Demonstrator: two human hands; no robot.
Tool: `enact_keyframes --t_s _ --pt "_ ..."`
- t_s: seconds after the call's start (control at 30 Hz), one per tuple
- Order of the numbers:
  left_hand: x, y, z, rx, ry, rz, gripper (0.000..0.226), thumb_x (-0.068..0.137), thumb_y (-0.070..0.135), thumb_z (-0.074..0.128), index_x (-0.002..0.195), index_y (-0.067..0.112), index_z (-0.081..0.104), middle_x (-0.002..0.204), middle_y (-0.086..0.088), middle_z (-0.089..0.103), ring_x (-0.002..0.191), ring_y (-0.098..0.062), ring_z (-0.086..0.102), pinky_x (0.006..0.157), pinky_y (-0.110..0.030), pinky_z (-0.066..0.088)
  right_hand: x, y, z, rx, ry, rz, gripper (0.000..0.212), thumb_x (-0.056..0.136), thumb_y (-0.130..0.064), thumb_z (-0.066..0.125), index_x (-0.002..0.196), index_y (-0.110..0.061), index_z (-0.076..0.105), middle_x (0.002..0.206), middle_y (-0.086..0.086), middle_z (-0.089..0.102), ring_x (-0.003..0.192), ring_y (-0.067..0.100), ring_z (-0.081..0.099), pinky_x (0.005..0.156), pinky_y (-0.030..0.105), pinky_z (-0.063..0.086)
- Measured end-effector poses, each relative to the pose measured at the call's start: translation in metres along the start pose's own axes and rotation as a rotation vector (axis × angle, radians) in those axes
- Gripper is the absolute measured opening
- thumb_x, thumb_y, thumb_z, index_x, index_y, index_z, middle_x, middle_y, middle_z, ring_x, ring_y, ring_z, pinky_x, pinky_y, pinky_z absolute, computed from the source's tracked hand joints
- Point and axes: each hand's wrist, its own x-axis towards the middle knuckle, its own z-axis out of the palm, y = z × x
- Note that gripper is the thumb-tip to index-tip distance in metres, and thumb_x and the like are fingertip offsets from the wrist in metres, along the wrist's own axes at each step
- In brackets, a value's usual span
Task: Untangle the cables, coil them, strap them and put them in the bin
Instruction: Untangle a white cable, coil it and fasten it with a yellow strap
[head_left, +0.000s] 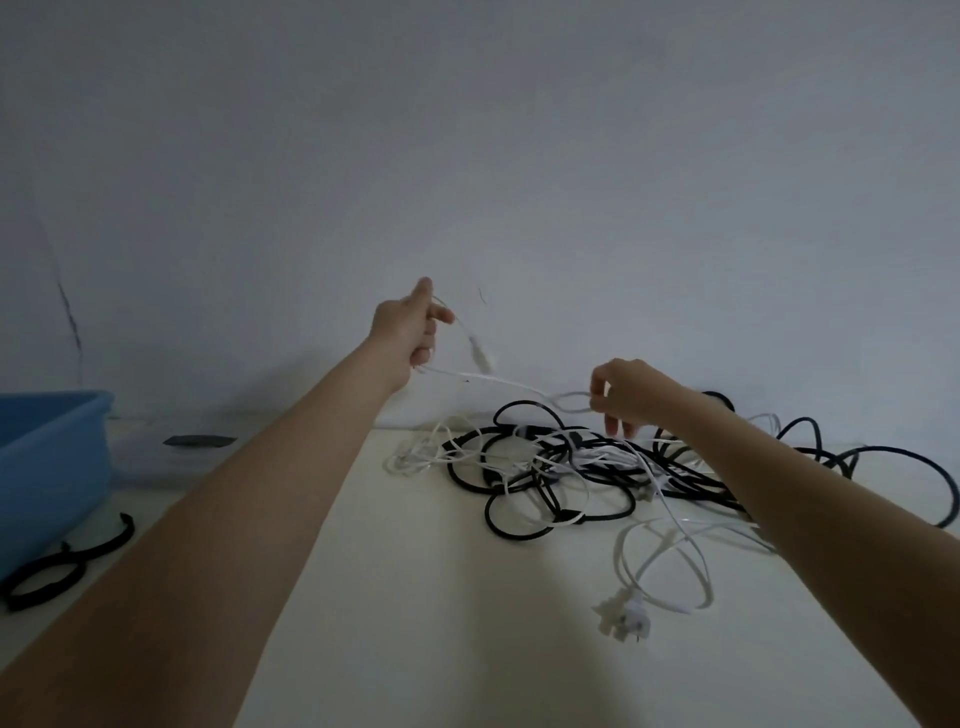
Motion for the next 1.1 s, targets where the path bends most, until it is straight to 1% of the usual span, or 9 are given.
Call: enact_keyframes --t_s 0.13,0.2,0.3,0.4,0.57,0.67,0.77,0.9,1.1 --pt "0.001 0.008 0.005 -0.389 -0.048 -0.150 0.046 0.104 0.035 0.024 0.073 0.011 0.048 0.034 0.009 0.030 0.025 -0.003 0.021 0.027 -0.015 0.015 -0.003 0.009 0.007 -0.250 -0.146 0.016 0.033 0.096 -0.019 0.048 0.127 -0.011 0.053 0.130 0.011 0.055 0.116 0.027 0.054 0.096 0.033 0.041" --pt "-0.001 0.011 0.011 -0.540 -0.150 -0.219 0.045 0.104 0.031 0.020 0.074 0.010 0.045 0.036 0.007 0.032 0.025 -0.003 0.022 0.027 -0.014 0.014 -0.003 0.002 0.005 -0.157 -0.101 -0.051 0.044 0.092 -0.021 0.057 0.134 -0.014 0.047 0.139 0.009 0.048 0.125 0.026 0.047 0.102 0.032 0.035" --pt "-0.009 0.014 0.021 -0.652 -0.295 -0.272 0.044 0.104 0.031 0.020 0.078 0.007 0.046 0.041 0.003 0.036 0.026 -0.003 0.025 0.026 -0.013 0.016 -0.004 -0.026 -0.005 0.272 0.015 -0.233 0.044 0.089 -0.024 0.061 0.130 -0.010 0.052 0.134 0.007 0.053 0.123 0.021 0.050 0.103 0.027 0.034" --pt "-0.017 0.019 0.031 -0.657 -0.398 -0.274 0.046 0.104 0.037 0.021 0.086 0.006 0.050 0.049 -0.001 0.042 0.030 -0.003 0.030 0.027 -0.011 0.022 -0.013 -0.056 -0.010 0.627 -0.143 -0.293 0.038 0.091 -0.033 0.057 0.121 -0.010 0.059 0.126 0.003 0.058 0.120 0.016 0.049 0.105 0.033 0.032" --pt "-0.027 0.028 0.033 -0.644 -0.439 -0.183 0.048 0.103 0.040 0.022 0.108 0.011 0.060 0.087 -0.013 0.058 0.054 -0.015 0.060 0.049 -0.022 0.054 -0.023 -0.060 0.006 0.871 -0.451 -0.428 0.053 0.100 -0.041 0.028 0.069 -0.005 0.053 0.055 0.002 0.049 0.056 0.018 0.050 0.072 0.025 0.050" --pt "-0.032 0.030 0.030 -0.668 -0.601 -0.184 0.045 0.103 0.041 0.022 0.134 0.020 0.048 0.110 -0.017 0.061 0.075 -0.028 0.070 0.054 -0.027 0.058 -0.024 -0.052 0.019 0.661 -0.525 -0.368 0.063 0.096 -0.052 0.026 0.057 -0.008 0.050 0.044 -0.002 0.031 0.043 0.014 0.029 0.056 0.022 0.042" --pt "-0.045 0.032 0.028 -0.448 -0.882 -0.253 0.046 0.100 0.045 0.022 0.143 0.031 0.035 0.127 -0.014 0.057 0.080 -0.032 0.071 0.045 -0.024 0.056 -0.018 -0.042 0.028 0.302 -0.470 -0.286 0.062 0.094 -0.054 0.039 0.048 -0.014 0.041 0.047 -0.004 0.034 0.037 0.013 0.029 0.064 0.030 0.037" --pt "-0.056 0.012 0.019 -0.043 -1.177 -0.407 0.048 0.096 0.048 0.024 0.142 0.038 0.032 0.142 -0.004 0.047 0.079 -0.030 0.072 0.047 -0.022 0.056 -0.006 -0.037 0.005 -0.048 -0.310 -0.279 0.033 0.088 -0.043 0.058 0.080 -0.011 0.063 0.071 -0.006 0.053 0.055 0.011 0.047 0.063 0.023 0.045" --pt "-0.055 -0.006 0.014 0.158 -1.064 -0.574 0.044 0.098 0.047 0.020 0.138 0.040 0.034 0.146 0.006 0.039 0.090 -0.036 0.069 0.065 -0.021 0.056 0.014 -0.030 -0.038 -0.165 -0.049 -0.230 0.044 0.078 -0.036 0.073 0.049 -0.013 0.049 0.046 -0.004 0.045 0.046 0.012 0.043 0.049 0.020 0.035"
